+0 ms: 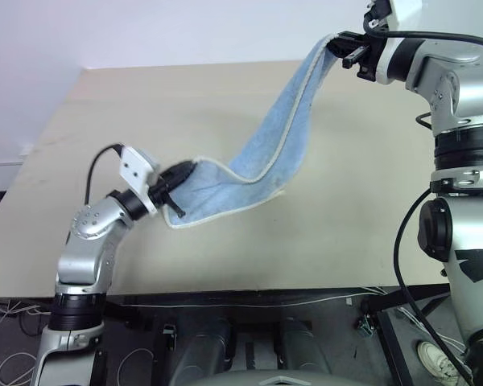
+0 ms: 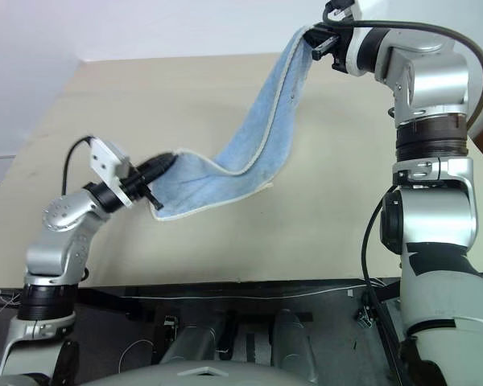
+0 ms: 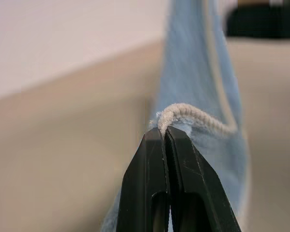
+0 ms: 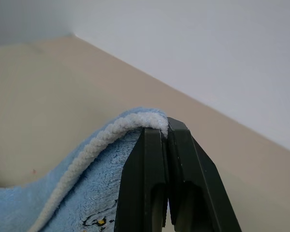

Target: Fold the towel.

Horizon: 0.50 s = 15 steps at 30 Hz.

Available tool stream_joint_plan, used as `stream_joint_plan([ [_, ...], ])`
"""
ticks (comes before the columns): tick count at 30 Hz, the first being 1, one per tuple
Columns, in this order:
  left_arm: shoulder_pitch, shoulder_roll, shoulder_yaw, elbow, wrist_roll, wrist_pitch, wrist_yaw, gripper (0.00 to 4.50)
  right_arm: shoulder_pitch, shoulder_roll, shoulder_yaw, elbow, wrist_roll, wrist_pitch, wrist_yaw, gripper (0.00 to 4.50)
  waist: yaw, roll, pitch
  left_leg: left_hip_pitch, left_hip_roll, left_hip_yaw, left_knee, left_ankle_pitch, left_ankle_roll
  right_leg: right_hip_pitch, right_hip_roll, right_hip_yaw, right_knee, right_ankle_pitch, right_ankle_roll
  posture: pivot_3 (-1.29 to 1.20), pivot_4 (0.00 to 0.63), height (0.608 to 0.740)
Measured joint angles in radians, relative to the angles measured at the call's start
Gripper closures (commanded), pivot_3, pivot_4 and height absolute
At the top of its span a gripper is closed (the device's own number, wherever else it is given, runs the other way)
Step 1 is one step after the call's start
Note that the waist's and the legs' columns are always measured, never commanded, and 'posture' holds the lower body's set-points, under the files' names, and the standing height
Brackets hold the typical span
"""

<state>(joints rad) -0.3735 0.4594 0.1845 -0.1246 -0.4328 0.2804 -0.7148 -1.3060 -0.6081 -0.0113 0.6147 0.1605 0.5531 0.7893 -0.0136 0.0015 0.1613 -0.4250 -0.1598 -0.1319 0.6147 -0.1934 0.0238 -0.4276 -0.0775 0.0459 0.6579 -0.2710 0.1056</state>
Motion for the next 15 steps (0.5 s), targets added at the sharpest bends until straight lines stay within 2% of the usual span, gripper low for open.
stream_joint_plan([
  [3,-0.090,0.011,0.056,0.046,-0.091,0.083,0.013,4.47,0.000,0.000,-0.002,0.009,-0.002,-0.009,-0.008,4.50,-0.001,0.000,0.000,0.000,0.000,0.000,0.000,0.000,0.000,0.000,0.000,0.000,0.000,0.000,0.000,0.00,0.150,0.740],
  [6,-0.211,0.048,0.079,0.169,-0.108,0.124,0.035,4.47,0.000,-0.002,-0.002,0.043,-0.006,-0.033,-0.014,4.50,0.000,0.000,0.000,0.000,0.000,0.000,0.001,0.000,0.000,0.000,0.000,0.000,0.002,0.000,0.000,0.00,0.150,0.740],
  [9,-0.381,0.103,0.079,0.386,-0.060,0.102,0.044,4.47,-0.009,-0.009,-0.002,0.121,-0.025,-0.072,-0.023,4.50,0.001,0.000,0.000,0.000,-0.001,0.000,0.002,0.001,0.000,0.000,0.000,-0.001,0.002,0.000,0.000,0.00,0.150,0.740],
  [12,-0.577,0.140,0.032,0.724,0.067,-0.050,0.049,4.47,-0.041,-0.020,-0.002,0.224,-0.047,-0.126,-0.040,4.50,0.000,0.000,0.000,0.000,-0.001,0.000,0.001,0.001,-0.001,0.000,0.000,-0.001,0.002,0.000,0.000,0.00,0.150,0.740],
  [15,-0.711,0.132,0.030,0.955,0.101,-0.134,0.034,4.47,-0.061,-0.033,-0.005,0.281,-0.061,-0.167,-0.054,4.50,-0.001,-0.001,0.000,-0.001,-0.001,0.000,0.000,0.002,-0.002,-0.002,0.000,-0.001,0.001,0.000,0.000,0.00,0.150,0.740],
])
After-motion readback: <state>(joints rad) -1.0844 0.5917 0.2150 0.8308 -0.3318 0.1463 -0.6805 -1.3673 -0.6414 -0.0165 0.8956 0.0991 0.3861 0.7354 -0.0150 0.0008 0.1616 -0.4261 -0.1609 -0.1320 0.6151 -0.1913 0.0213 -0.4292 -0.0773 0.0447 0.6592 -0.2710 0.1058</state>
